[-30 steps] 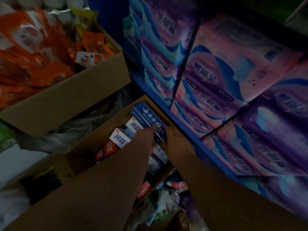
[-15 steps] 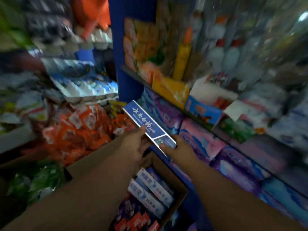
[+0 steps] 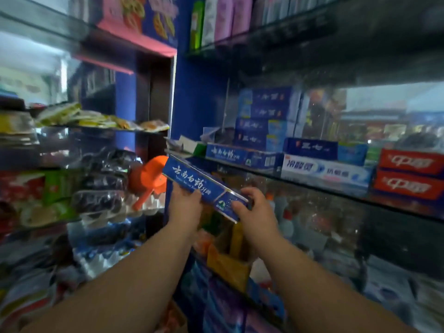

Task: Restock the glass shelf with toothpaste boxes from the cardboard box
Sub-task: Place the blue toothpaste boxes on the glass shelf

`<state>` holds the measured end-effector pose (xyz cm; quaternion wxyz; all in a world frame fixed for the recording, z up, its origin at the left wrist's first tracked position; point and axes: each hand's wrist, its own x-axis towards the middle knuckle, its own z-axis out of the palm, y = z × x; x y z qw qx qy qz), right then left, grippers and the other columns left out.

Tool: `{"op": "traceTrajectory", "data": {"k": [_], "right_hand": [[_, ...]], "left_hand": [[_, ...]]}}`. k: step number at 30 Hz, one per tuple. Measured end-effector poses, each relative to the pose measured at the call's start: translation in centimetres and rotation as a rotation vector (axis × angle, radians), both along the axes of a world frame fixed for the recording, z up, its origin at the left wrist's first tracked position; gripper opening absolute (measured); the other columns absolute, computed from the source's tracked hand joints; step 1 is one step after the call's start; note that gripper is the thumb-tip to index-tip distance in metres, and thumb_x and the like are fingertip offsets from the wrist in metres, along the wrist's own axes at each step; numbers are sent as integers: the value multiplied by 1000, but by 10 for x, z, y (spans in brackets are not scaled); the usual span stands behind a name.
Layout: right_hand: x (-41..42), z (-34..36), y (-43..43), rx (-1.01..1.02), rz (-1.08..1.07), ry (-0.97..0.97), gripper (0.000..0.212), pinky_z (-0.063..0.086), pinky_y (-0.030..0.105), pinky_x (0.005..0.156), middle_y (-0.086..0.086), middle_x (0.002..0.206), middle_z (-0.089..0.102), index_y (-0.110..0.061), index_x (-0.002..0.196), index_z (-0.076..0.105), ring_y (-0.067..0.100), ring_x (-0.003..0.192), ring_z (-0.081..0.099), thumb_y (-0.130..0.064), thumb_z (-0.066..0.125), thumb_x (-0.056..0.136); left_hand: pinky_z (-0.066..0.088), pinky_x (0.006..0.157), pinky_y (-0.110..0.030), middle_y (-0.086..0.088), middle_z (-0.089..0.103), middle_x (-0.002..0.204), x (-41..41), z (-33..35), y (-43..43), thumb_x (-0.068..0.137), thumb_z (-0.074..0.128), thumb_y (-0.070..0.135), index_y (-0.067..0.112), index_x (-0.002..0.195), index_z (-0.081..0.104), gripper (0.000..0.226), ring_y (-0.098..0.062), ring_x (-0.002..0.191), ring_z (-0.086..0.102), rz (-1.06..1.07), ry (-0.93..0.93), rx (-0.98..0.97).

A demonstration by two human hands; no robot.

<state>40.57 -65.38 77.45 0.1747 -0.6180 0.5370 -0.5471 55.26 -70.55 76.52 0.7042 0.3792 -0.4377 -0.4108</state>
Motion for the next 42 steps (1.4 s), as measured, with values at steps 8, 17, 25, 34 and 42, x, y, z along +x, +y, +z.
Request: {"op": "traceTrajectory", "data": {"k": [8, 17, 25, 34, 42], "right_hand": [[-44, 110, -11, -229, -158, 16, 29, 37, 23, 71, -8, 99, 50, -25, 120, 49, 9, 88, 50, -27, 59, 93], [-80, 152, -73, -241, -207, 25, 30, 40, 30, 74, -4, 105, 52, -21, 124, 48, 15, 91, 52, -23, 55, 96], [-83, 130, -130, -183, -232, 62, 28, 44, 31, 79, -2, 113, 57, -23, 122, 48, 14, 95, 52, -26, 56, 95], [-79, 121, -144, -28, -213, 46, 42, 43, 30, 66, 3, 100, 54, -28, 141, 26, 20, 82, 54, -27, 39, 101], [-75, 119, -145, 46, -235, 116, 55, 38, 29, 60, 9, 95, 54, -29, 151, 8, 19, 73, 51, -27, 33, 103]], "left_hand": [[23, 111, -26, -2, -12, 161, -52, 115, -8, 100, 44, 18, 13, 153, 8, 64, -21, 148, 8, 102, -713, -101], [17, 118, -37, 7, -20, 159, -76, 152, -87, 103, 36, 25, 17, 154, 1, 63, -23, 148, 7, -88, -899, -101], [-2, 115, -61, -1, 7, 161, -92, 141, -138, 101, 30, 35, 14, 151, 17, 56, -23, 148, 4, 44, -1060, -22], [2, 116, -59, 1, -12, 161, -102, 127, -152, 101, 22, 43, 15, 153, 3, 62, -22, 147, -16, 47, -1135, 47], [1, 119, -48, -5, -20, 159, -104, 120, -157, 101, 26, 42, 9, 152, -1, 67, -26, 145, -22, 38, -998, 63]]}}
